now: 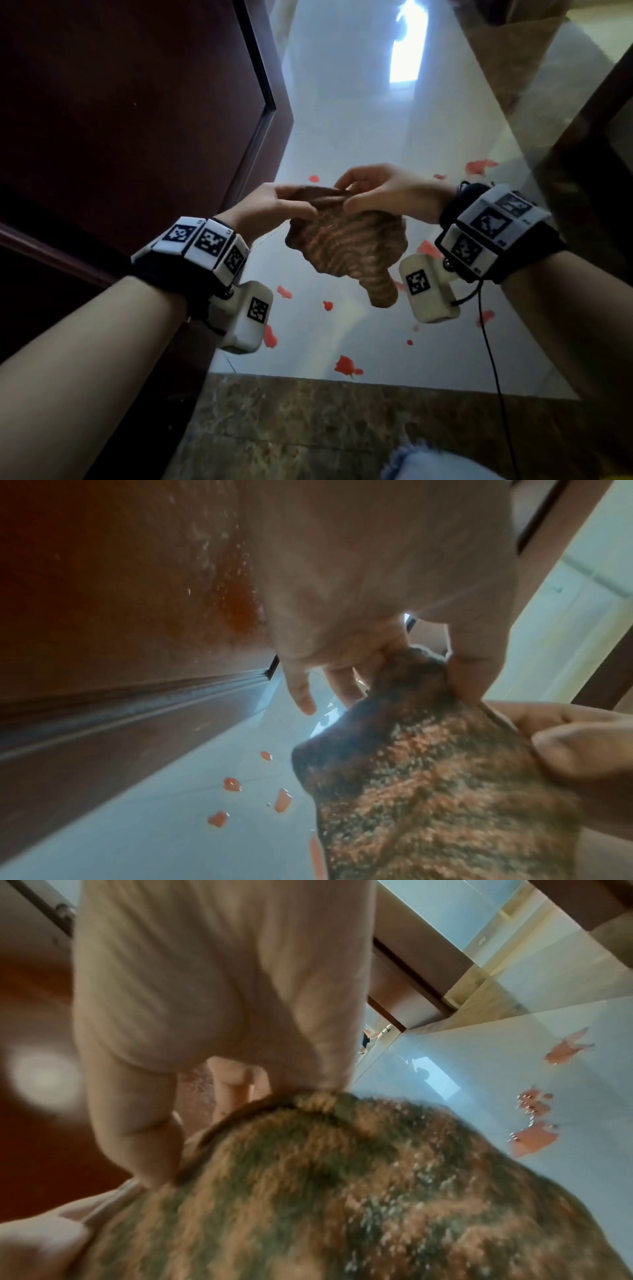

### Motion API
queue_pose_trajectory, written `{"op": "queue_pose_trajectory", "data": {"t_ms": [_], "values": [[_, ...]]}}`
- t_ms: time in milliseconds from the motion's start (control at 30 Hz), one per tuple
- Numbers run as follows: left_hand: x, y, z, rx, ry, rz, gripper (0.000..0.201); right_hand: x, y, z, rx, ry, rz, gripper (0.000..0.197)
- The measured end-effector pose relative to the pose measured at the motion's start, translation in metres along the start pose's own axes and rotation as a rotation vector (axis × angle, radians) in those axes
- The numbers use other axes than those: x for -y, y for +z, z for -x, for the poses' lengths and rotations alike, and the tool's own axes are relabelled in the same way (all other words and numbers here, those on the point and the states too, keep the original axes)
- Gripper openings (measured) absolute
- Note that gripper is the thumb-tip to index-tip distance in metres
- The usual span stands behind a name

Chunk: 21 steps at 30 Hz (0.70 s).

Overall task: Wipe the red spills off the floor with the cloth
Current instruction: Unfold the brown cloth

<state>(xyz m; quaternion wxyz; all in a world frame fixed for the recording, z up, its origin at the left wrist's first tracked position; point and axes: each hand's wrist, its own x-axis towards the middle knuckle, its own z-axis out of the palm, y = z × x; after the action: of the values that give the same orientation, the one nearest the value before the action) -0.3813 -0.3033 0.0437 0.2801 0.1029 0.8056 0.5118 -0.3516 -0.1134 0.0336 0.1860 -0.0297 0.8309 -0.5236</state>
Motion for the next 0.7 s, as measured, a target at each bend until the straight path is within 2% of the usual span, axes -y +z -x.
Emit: {"op": "queue_pose_trajectory", "data": {"t_ms": [33, 133, 167, 233, 267, 333, 400, 500, 567, 700], "values": [[-0.001, -0.003, -0.001, 0.001, -0.018, -0.055, 0.02, -0.003, -0.003, 0.001, 0.023, 0.028, 0.024, 0.024], [-0.001, -0.009, -0.005, 0.026, -0.075, -0.205, 0.026, -0.007, -0.008, 0.005, 0.089, 0.127, 0.298, 0.035], [0.002, -0.009, -0.006, 0.031, -0.086, -0.236, 0.025, -0.008, -0.008, 0.003, 0.101, 0.153, 0.422, 0.031], [0.01, -0.008, -0.012, 0.016, -0.111, -0.291, 0.026, -0.011, -0.005, -0.003, 0.06, 0.186, 0.565, 0.006], [0.014, -0.008, -0.018, -0.01, -0.114, -0.318, 0.026, -0.015, -0.006, -0.01, 0.013, 0.204, 0.587, 0.011], [0.027, -0.008, -0.029, -0.081, -0.124, -0.328, 0.025, -0.026, -0.004, -0.02, -0.123, 0.252, 0.539, 0.019], [0.036, -0.011, -0.039, -0.121, -0.165, -0.308, 0.025, -0.036, -0.001, -0.027, -0.231, 0.278, 0.47, 0.012], [0.048, -0.013, -0.051, -0.152, -0.202, -0.342, 0.017, -0.05, 0.0, -0.037, -0.25, 0.315, 0.32, 0.008], [0.052, -0.013, -0.054, -0.164, -0.182, -0.374, 0.01, -0.05, 0.001, -0.037, -0.279, 0.349, 0.141, 0.017], [0.052, -0.009, -0.052, -0.131, -0.216, -0.387, 0.002, -0.04, 0.005, -0.036, -0.495, 0.267, 0.075, 0.013]]}}
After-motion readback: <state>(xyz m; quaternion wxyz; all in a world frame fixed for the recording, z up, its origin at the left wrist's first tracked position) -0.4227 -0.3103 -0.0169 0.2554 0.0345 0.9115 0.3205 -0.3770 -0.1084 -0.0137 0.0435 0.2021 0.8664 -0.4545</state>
